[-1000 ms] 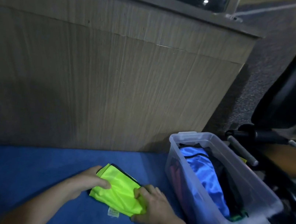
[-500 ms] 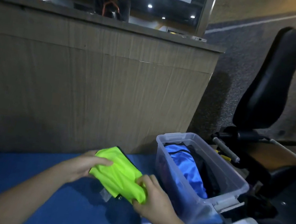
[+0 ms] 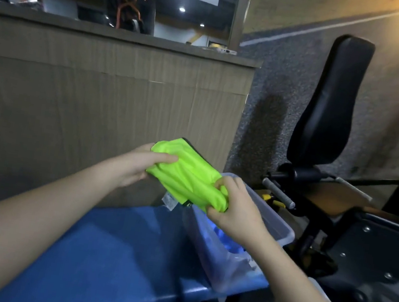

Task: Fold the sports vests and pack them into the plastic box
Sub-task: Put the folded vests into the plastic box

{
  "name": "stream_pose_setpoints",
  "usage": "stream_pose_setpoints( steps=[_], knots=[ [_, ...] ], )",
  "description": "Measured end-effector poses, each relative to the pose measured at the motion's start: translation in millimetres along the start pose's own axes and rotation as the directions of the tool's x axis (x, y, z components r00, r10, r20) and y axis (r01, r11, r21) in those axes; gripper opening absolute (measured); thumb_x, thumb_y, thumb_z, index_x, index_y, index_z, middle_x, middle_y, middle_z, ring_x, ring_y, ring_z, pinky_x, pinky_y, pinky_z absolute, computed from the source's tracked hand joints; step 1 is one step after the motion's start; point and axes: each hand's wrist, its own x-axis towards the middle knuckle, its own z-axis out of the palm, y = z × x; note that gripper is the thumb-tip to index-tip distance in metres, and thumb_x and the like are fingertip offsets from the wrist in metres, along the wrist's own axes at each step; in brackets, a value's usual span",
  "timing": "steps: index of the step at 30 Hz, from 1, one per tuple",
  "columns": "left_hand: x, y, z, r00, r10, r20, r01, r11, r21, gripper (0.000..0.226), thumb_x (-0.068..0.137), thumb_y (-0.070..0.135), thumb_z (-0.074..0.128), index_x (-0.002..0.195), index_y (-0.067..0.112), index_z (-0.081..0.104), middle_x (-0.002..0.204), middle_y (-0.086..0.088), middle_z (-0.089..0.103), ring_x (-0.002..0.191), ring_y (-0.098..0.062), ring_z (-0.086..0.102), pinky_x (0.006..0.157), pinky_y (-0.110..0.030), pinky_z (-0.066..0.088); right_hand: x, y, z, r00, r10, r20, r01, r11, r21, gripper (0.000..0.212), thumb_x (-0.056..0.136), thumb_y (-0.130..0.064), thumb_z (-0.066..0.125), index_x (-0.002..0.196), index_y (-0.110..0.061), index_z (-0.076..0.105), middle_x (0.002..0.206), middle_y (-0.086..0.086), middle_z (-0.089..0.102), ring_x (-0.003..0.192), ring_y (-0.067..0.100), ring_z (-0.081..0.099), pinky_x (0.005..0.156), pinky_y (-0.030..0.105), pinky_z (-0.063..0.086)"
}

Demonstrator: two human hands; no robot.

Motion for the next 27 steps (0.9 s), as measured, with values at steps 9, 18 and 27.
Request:
stream_pose_setpoints(
  steps=[9, 18, 27],
  knots=[
    [75.1, -25.0, 80.2, 0.999, 0.0, 0.05, -0.002, 0.999, 0.052, 0.043, 0.088, 0.01, 0.074, 0.128, 0.008, 0.059, 0.117, -0.013, 0.072, 0.091, -0.018, 0.072, 0.07, -0.026, 0.059, -8.2, 74.0, -17.0, 0.985, 0.171, 0.032, -0.163, 0.97, -0.182, 0.046, 0.08, -0.037, 0.072, 0.116, -0.023, 0.047, 0.114, -0.002, 0.042, 0.095, 0.026, 0.055, 0.068, 0.039, 0.047],
    [136.2, -46.4, 132.9, 1.0, 0.022, 0.007, -0.023, 0.988, 0.151, 0.053, 0.086, 0.016, 0.078, 0.132, 0.016, 0.052, 0.117, -0.006, 0.067, 0.092, -0.015, 0.066, 0.069, -0.025, 0.057, -2.1, 114.0, -11.2, 0.958, 0.283, 0.055, -0.254, 0.918, -0.305, 0.053, 0.082, -0.046, 0.069, 0.121, -0.024, 0.042, 0.112, 0.0, 0.043, 0.09, 0.029, 0.059, 0.073, 0.041, 0.052],
    [167.8, -80.0, 133.8, 1.0, 0.019, 0.002, -0.015, 0.692, 0.722, 0.066, 0.08, 0.043, 0.079, 0.137, 0.032, 0.05, 0.126, -0.005, 0.049, 0.116, -0.023, 0.053, 0.102, -0.04, 0.046, 1.3, 136.3, 2.3, 0.943, 0.315, 0.106, -0.245, 0.874, -0.42, 0.053, 0.082, -0.055, 0.063, 0.122, -0.025, 0.044, 0.118, 0.003, 0.047, 0.111, 0.026, 0.047, 0.09, 0.036, 0.042]
  ],
)
